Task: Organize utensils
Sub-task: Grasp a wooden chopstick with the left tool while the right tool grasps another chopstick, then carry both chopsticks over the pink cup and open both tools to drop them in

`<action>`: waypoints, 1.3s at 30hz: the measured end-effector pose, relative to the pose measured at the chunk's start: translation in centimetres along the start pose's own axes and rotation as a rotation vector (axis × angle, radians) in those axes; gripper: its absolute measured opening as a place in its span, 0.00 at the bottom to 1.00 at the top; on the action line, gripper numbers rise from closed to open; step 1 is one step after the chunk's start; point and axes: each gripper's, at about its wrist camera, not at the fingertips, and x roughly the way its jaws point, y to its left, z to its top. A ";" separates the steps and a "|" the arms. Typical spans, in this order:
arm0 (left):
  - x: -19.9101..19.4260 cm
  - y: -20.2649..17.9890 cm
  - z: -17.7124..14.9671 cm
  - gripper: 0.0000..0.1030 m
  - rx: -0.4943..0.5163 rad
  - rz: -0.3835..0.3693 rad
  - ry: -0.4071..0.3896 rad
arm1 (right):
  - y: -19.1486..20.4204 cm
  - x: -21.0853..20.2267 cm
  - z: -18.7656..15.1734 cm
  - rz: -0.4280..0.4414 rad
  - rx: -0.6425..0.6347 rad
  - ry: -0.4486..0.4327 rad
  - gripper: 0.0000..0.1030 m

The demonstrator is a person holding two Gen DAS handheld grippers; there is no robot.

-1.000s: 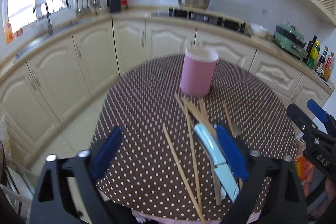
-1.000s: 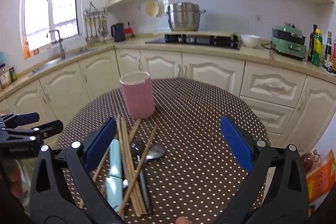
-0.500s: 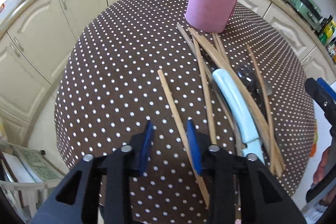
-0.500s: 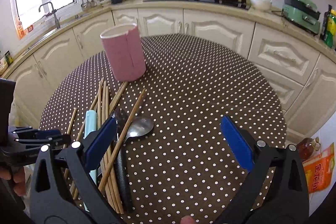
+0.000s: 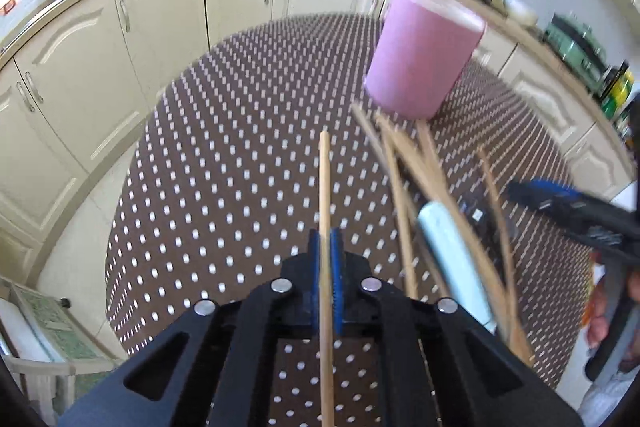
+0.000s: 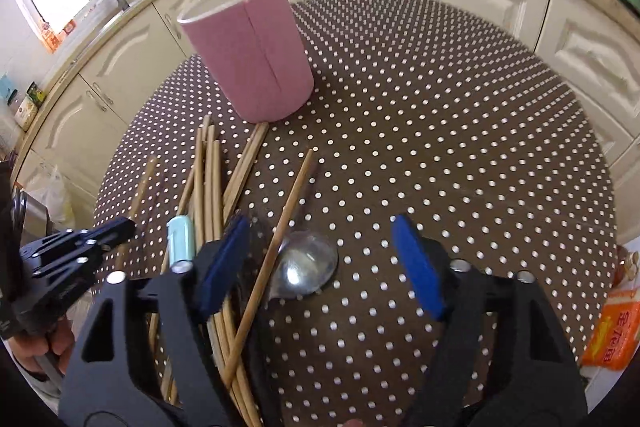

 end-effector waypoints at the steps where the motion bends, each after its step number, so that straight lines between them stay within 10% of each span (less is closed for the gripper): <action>1: -0.4 0.0 0.4 0.05 -0.003 -0.007 -0.020 | -0.2 0.5 0.4 0.020 0.018 0.023 0.55; 13: -4.5 -2.0 3.2 0.05 0.002 -0.117 -0.262 | 0.6 1.5 3.0 0.113 0.020 0.061 0.07; 30: -9.6 -8.3 10.2 0.05 0.059 -0.251 -0.711 | 3.1 -15.9 11.2 0.136 -0.118 -0.516 0.05; 39: -9.4 -10.8 15.3 0.05 0.085 -0.261 -0.893 | 5.4 -19.0 16.0 0.156 -0.156 -0.678 0.05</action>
